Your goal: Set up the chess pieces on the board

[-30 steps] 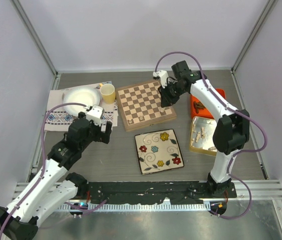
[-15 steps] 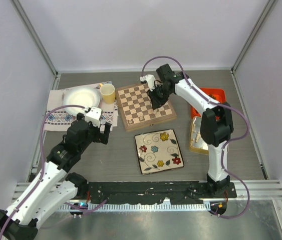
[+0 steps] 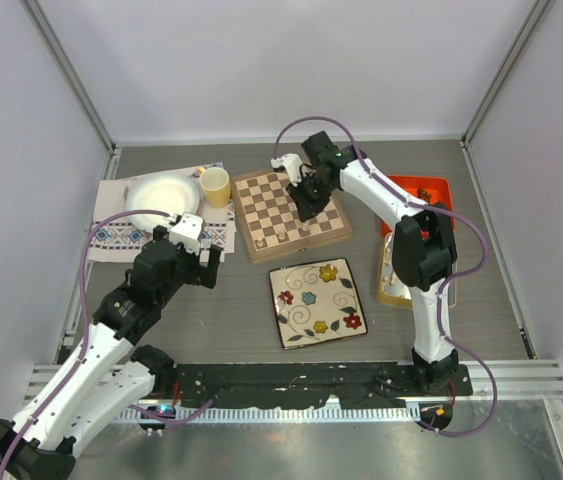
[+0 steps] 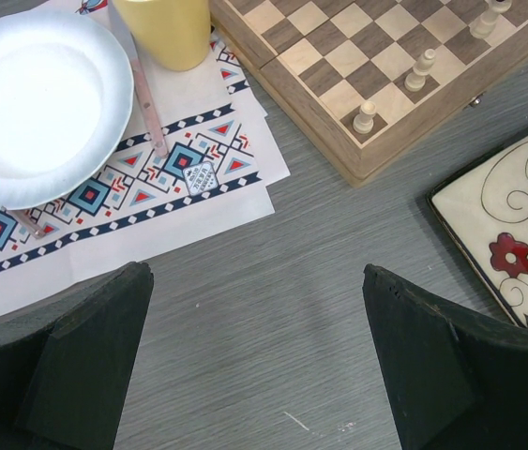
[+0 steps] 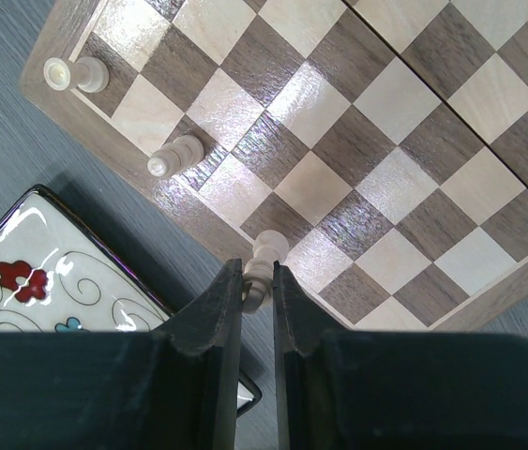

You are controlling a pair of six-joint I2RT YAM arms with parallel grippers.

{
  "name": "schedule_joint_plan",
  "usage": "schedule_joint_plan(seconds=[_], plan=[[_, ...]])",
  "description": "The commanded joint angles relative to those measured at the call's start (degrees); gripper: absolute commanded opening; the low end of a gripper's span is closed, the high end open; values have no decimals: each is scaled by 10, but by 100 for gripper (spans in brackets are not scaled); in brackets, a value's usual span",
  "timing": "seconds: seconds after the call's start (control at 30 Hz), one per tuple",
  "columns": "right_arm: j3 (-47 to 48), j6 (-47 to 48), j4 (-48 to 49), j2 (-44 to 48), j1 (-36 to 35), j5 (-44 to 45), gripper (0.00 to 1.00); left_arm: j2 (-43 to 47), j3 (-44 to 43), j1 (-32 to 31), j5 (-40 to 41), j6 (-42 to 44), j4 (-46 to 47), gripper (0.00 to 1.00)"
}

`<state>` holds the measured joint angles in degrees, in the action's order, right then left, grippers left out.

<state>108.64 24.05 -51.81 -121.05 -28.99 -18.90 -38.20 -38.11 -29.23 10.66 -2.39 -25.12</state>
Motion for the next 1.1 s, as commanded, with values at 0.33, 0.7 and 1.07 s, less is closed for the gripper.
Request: schedule_joint_plan(seconds=[0.33, 0.7, 1.07], plan=[[34, 0, -1, -10, -7, 9, 5, 1, 1, 2, -8, 8, 28, 100], [38, -2, -1, -16, -9, 10, 6, -2, 1, 2, -10, 8, 28, 100], [44, -6, -1, -24, -12, 6, 6, -3, 1, 2, -12, 8, 29, 100]])
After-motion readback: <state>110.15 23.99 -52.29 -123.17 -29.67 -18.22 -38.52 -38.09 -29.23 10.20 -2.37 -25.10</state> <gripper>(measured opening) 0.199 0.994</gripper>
